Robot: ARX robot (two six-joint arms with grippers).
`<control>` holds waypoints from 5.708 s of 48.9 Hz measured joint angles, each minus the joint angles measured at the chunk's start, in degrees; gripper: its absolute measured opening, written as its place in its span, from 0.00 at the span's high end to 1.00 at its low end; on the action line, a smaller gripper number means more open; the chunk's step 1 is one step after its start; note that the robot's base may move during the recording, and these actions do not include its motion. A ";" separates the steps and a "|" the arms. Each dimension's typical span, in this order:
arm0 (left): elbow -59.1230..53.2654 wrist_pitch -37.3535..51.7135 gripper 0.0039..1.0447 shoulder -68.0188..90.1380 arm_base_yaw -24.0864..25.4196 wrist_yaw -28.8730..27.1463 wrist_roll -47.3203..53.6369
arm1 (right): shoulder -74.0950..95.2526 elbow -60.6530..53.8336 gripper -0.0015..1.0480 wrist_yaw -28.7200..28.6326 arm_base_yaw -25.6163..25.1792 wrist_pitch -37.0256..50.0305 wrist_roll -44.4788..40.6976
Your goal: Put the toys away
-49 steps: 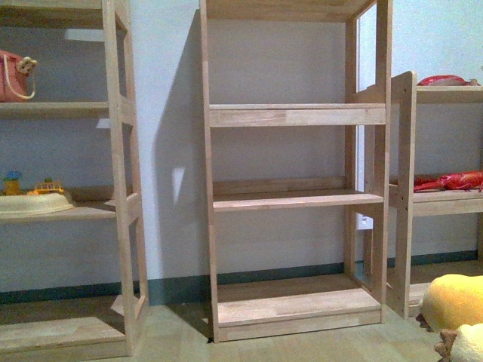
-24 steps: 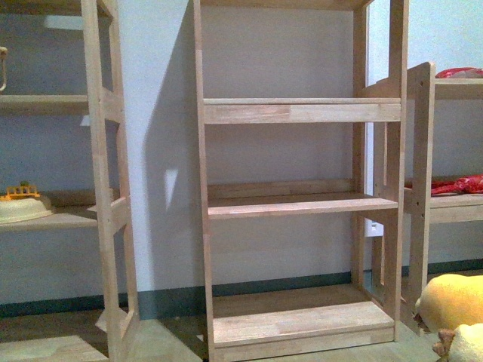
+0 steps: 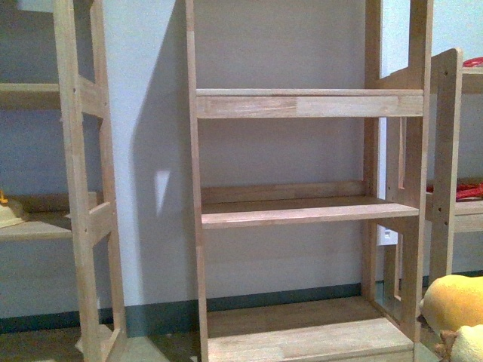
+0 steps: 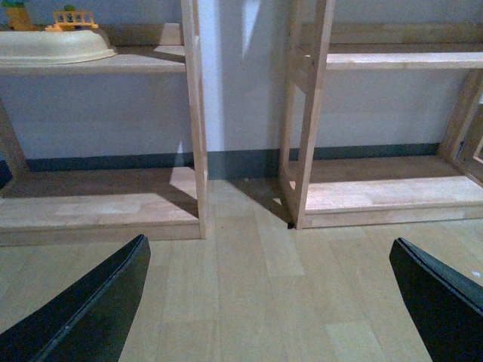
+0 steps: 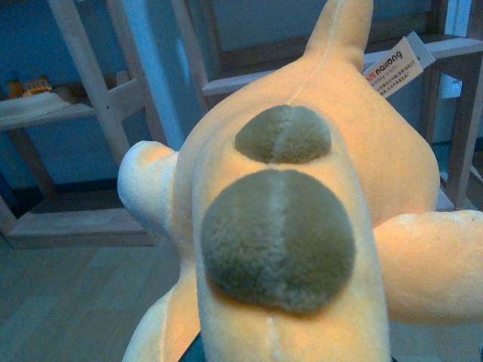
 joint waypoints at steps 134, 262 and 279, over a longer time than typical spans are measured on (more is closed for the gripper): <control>0.00 0.00 0.06 -0.02 0.20 0.00 0.00 | 28.61 45.00 0.93 5.97 6.34 6.56 -10.86; 0.00 0.00 0.06 -0.02 0.20 0.00 0.00 | 93.07 112.65 0.93 4.35 10.93 -11.67 13.51; 0.00 0.00 0.06 -0.02 0.20 0.00 0.00 | 93.72 113.11 0.74 2.99 9.31 -11.10 13.42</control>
